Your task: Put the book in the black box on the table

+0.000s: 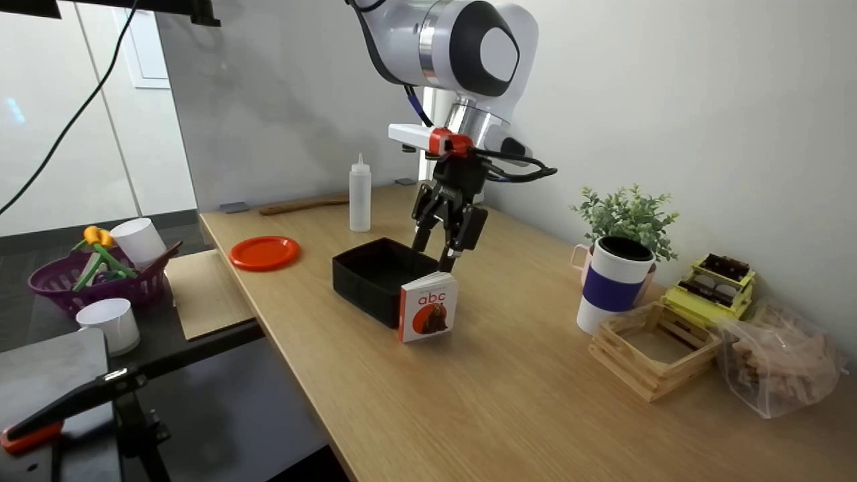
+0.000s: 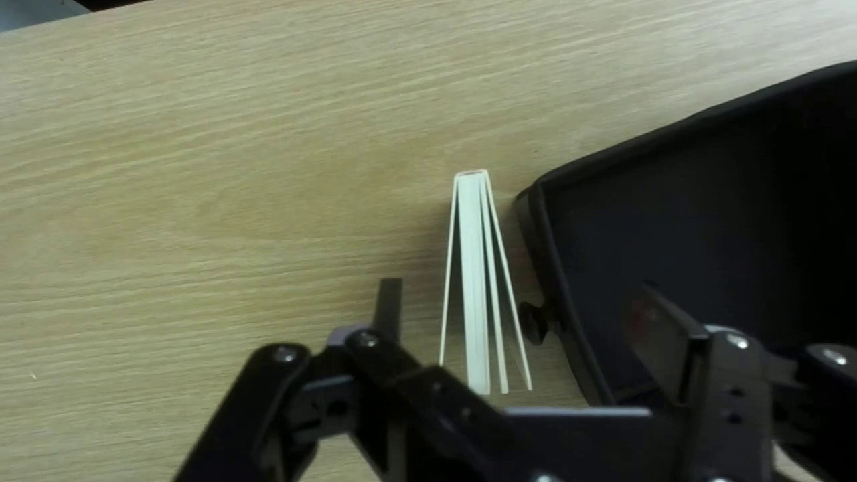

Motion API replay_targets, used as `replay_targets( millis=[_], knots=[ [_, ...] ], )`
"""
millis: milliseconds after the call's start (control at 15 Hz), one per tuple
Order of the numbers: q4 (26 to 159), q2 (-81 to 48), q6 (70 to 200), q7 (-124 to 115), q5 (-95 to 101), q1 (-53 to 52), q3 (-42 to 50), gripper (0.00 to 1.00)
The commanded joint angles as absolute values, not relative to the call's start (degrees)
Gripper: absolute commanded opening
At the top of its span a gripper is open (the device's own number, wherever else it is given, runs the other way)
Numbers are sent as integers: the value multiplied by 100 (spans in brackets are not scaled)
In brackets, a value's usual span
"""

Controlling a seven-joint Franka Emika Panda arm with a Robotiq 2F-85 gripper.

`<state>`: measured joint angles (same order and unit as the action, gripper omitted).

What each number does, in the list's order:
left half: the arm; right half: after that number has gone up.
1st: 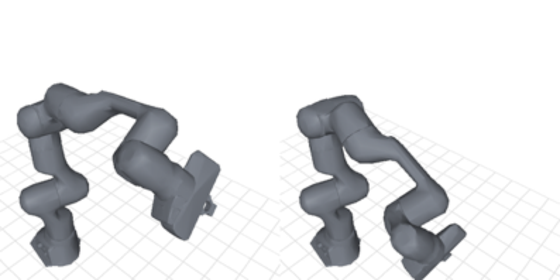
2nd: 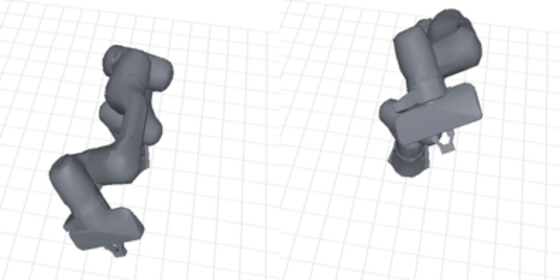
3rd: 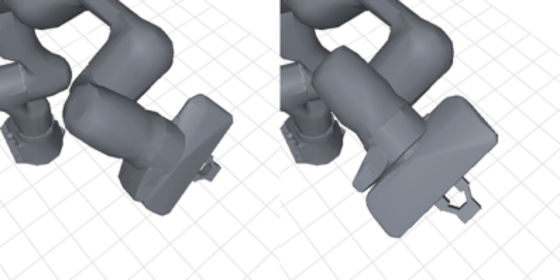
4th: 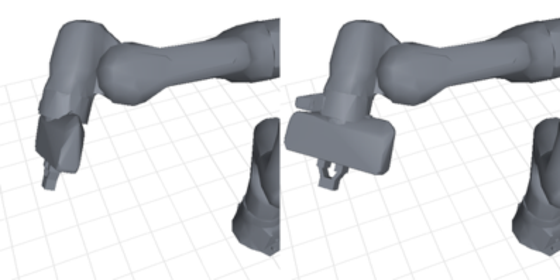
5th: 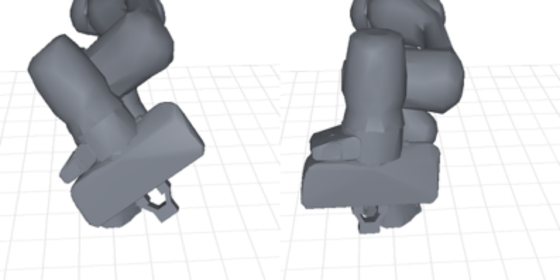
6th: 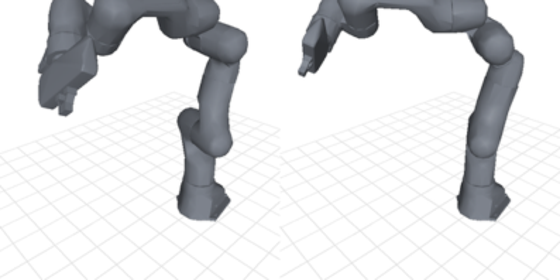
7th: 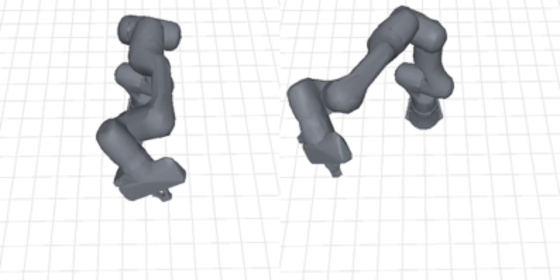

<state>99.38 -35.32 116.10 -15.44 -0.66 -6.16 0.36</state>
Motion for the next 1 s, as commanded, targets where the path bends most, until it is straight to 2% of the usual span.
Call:
replay_targets(
  millis=[0, 467, 533, 933],
  knots=[
    [10119, -3226, 11623, -1921, 29, -820, 70, 100],
    [11008, -2004, 11933, -4094, 462, -1419, 225, 100],
    [10495, -2483, 11728, -3634, 389, -1258, 66, 100],
    [10815, -2114, 11750, -4065, 462, -1282, 69, 100]
  ],
)
